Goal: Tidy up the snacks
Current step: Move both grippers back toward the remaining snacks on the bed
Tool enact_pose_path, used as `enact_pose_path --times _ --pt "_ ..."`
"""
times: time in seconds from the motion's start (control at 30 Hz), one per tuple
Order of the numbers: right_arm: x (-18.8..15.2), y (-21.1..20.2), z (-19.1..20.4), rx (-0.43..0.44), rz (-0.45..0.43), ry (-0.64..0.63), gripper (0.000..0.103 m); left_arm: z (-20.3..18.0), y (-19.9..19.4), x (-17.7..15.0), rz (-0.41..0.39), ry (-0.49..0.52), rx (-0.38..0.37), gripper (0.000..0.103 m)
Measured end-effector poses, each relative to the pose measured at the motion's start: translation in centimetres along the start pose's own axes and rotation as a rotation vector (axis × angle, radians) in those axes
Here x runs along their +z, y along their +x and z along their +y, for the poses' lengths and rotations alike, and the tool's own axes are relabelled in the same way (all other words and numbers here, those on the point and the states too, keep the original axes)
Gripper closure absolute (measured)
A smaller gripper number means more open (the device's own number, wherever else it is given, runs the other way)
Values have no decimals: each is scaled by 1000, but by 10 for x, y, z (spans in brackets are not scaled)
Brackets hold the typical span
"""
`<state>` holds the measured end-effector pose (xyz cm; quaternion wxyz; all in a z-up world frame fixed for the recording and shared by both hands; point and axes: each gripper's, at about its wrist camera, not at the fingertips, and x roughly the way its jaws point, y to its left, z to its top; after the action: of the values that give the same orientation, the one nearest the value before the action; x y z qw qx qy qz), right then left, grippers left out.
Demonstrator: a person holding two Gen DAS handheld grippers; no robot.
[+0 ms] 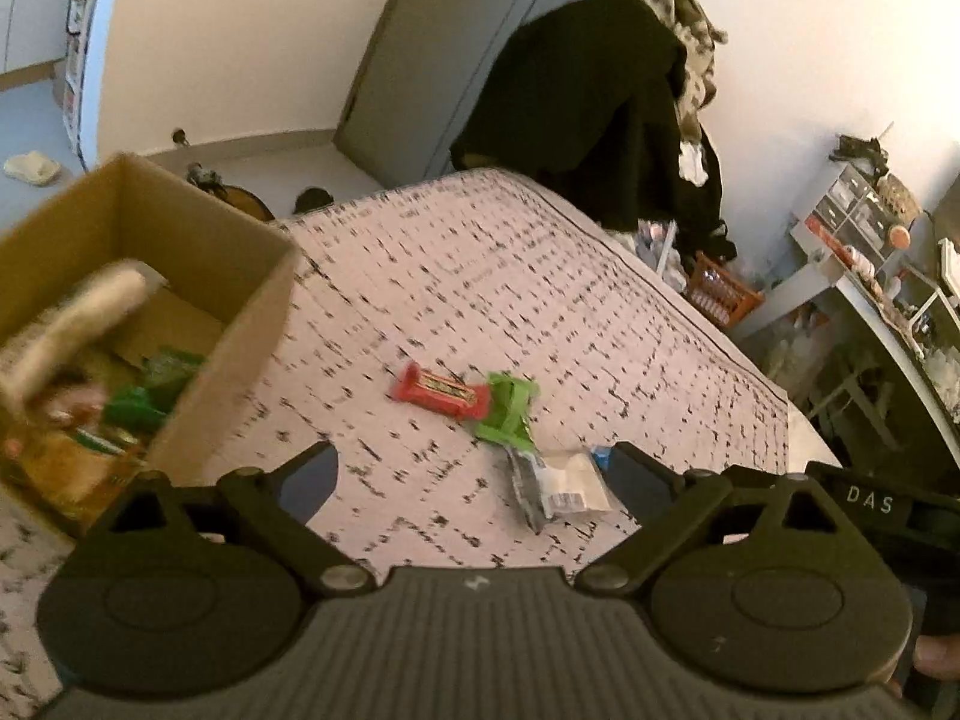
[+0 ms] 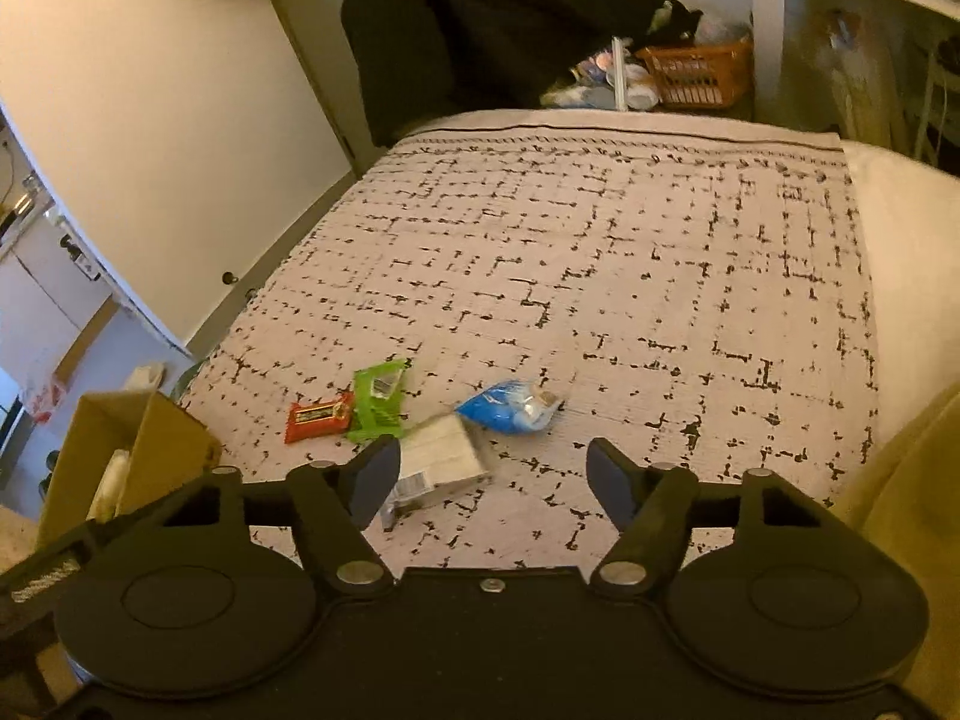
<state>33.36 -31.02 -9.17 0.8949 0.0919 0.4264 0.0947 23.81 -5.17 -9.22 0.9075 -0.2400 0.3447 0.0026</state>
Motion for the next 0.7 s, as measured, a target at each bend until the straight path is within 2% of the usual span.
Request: enact_pose_path --times 0.1,0.2,0.43,0.7 --pt "1 7 -6 -7 -5 -6 38 -8 20 -4 27 -13 -15 9" --pt "3 17 -16 -2 -5 14 44 -18 39 -7 42 -17 -30 10" --pt "9 38 -35 16 0 78 44 -40 88 -18 97 -17 -48 10" --pt "10 73 -39 40 40 77 44 -49 130 -29 133 2 -4 9"
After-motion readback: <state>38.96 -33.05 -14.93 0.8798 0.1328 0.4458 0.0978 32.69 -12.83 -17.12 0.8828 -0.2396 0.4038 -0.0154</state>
